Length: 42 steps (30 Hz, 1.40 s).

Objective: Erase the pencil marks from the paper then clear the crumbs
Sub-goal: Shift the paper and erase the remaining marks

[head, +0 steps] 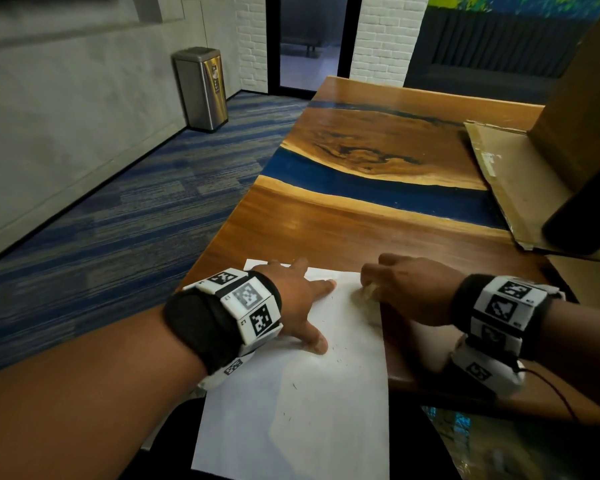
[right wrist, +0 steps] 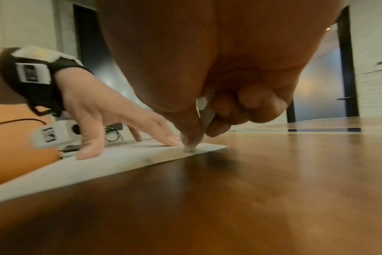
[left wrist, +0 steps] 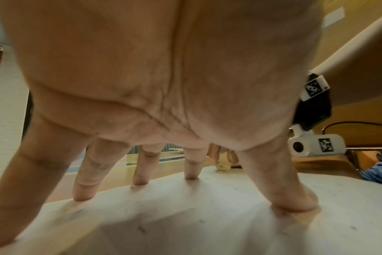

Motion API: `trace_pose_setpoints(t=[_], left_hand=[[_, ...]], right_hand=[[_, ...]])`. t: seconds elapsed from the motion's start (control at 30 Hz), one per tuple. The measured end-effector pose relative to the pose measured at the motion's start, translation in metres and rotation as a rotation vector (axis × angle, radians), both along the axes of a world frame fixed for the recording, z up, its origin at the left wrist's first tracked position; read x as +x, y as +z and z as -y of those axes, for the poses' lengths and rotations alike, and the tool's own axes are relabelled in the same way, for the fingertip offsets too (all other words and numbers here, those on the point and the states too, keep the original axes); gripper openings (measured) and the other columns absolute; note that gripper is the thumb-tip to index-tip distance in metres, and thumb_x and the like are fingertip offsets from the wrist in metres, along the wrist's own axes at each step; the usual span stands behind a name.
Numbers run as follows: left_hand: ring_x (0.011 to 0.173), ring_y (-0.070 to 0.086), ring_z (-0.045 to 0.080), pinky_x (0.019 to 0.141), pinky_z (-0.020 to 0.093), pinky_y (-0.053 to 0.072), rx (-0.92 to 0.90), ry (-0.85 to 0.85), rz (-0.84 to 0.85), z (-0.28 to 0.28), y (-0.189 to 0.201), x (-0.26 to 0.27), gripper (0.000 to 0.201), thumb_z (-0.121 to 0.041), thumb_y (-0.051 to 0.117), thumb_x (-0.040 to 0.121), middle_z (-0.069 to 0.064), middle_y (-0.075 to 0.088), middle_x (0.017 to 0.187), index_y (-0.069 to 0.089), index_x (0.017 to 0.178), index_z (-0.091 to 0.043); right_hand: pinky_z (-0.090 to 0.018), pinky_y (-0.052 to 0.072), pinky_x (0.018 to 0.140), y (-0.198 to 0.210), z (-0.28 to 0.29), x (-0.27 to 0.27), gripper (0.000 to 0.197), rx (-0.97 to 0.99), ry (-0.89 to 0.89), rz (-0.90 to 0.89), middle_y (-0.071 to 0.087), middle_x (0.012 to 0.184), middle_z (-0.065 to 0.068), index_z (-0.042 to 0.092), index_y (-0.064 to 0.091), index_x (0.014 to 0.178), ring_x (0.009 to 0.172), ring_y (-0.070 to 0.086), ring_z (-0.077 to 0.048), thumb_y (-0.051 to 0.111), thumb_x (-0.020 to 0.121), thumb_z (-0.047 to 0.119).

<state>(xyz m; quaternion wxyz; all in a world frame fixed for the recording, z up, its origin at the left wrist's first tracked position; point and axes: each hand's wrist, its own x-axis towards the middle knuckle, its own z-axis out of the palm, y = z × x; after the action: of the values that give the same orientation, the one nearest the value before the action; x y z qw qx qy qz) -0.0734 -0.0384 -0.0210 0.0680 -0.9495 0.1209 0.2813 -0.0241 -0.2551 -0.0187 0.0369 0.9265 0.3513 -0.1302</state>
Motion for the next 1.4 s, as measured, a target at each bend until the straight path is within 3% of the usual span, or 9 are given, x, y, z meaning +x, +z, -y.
trace_pose_setpoints(t=[0.17, 0.3, 0.47, 0.63, 0.8, 0.93, 1.17, 1.33, 1.4], left_hand=[[0.145, 0.03, 0.042, 0.104, 0.056, 0.047, -0.017, -0.004, 0.002, -0.002, -0.001, 0.0, 0.11, -0.085, 0.063, 0.072, 0.005, 0.016, 0.164, 0.006, 0.159, -0.049], [0.144, 0.031, 0.043, 0.104, 0.056, 0.047, -0.027, 0.003, 0.011, -0.002, -0.004, 0.0, 0.11, -0.086, 0.063, 0.071, 0.005, 0.02, 0.161, 0.007, 0.158, -0.049], [0.146, 0.027, 0.044, 0.105, 0.057, 0.046, -0.036, 0.002, 0.008, -0.005, -0.007, 0.002, 0.111, -0.087, 0.063, 0.069, 0.003, 0.016, 0.163, 0.006, 0.157, -0.051], [0.148, 0.024, 0.044, 0.106, 0.058, 0.045, -0.021, 0.014, 0.006, -0.005, -0.008, 0.001, 0.111, -0.087, 0.062, 0.07, 0.003, 0.015, 0.164, 0.004, 0.157, -0.051], [0.15, 0.02, 0.042, 0.107, 0.058, 0.043, -0.022, 0.014, -0.004, -0.008, -0.005, 0.003, 0.111, -0.086, 0.064, 0.07, 0.0, 0.012, 0.165, 0.003, 0.157, -0.053], [0.147, 0.024, 0.037, 0.106, 0.055, 0.043, 0.008, 0.002, -0.004, -0.01, -0.001, 0.002, 0.113, -0.085, 0.066, 0.068, 0.001, 0.014, 0.164, 0.002, 0.156, -0.056], [0.135, 0.032, 0.032, 0.1, 0.053, 0.047, 0.023, -0.018, -0.049, -0.012, 0.008, 0.004, 0.11, -0.068, 0.079, 0.07, 0.006, 0.028, 0.143, 0.008, 0.154, -0.059], [0.147, 0.027, 0.027, 0.112, 0.049, 0.041, -0.088, -0.168, -0.011, -0.006, 0.01, -0.002, 0.076, -0.032, 0.064, 0.093, -0.001, 0.021, 0.163, 0.026, 0.157, -0.045], [0.151, 0.024, 0.02, 0.117, 0.046, 0.034, -0.181, -0.195, 0.002, -0.008, 0.009, -0.003, 0.059, -0.027, 0.057, 0.097, -0.006, 0.023, 0.166, 0.04, 0.153, -0.038]], right_hand=[[-0.031, 0.053, 0.079, -0.004, -0.01, -0.026, 0.025, 0.028, 0.2, -0.134, 0.05, 0.111, 0.007, 0.036, 0.049, 0.127, 0.089, 0.056, -0.013, 0.047, 0.102, 0.038], [-0.028, 0.052, 0.08, 0.0, 0.004, 0.005, 0.026, -0.023, -0.021, -0.008, 0.05, 0.114, 0.007, 0.038, 0.048, 0.127, 0.09, 0.053, -0.01, 0.048, 0.101, 0.04], [-0.034, 0.054, 0.082, -0.007, -0.005, -0.028, 0.024, 0.048, 0.155, -0.148, 0.05, 0.112, 0.006, 0.036, 0.049, 0.125, 0.091, 0.056, -0.013, 0.047, 0.102, 0.04], [-0.029, 0.052, 0.083, -0.002, 0.018, 0.005, 0.022, 0.037, -0.054, -0.067, 0.05, 0.112, 0.01, 0.04, 0.049, 0.123, 0.092, 0.053, -0.009, 0.049, 0.101, 0.039], [-0.028, 0.053, 0.081, -0.006, 0.009, -0.023, 0.023, 0.055, 0.106, -0.174, 0.047, 0.109, 0.012, 0.041, 0.048, 0.125, 0.09, 0.054, -0.007, 0.045, 0.102, 0.043], [-0.025, 0.048, 0.073, -0.001, 0.02, 0.006, 0.024, 0.017, -0.116, -0.024, 0.05, 0.108, 0.008, 0.039, 0.047, 0.125, 0.089, 0.055, -0.011, 0.047, 0.101, 0.042], [-0.024, 0.049, 0.08, 0.003, 0.016, 0.002, 0.021, 0.166, -0.134, -0.024, 0.052, 0.114, 0.01, 0.036, 0.05, 0.121, 0.094, 0.053, -0.009, 0.052, 0.1, 0.038], [-0.027, 0.047, 0.086, 0.007, 0.005, 0.003, 0.019, 0.274, -0.095, 0.033, 0.055, 0.114, 0.008, 0.03, 0.055, 0.119, 0.098, 0.051, -0.013, 0.053, 0.1, 0.034], [-0.027, 0.047, 0.087, 0.009, 0.004, 0.004, 0.02, 0.273, -0.104, 0.035, 0.056, 0.115, 0.008, 0.03, 0.056, 0.118, 0.099, 0.051, -0.012, 0.054, 0.099, 0.033]])
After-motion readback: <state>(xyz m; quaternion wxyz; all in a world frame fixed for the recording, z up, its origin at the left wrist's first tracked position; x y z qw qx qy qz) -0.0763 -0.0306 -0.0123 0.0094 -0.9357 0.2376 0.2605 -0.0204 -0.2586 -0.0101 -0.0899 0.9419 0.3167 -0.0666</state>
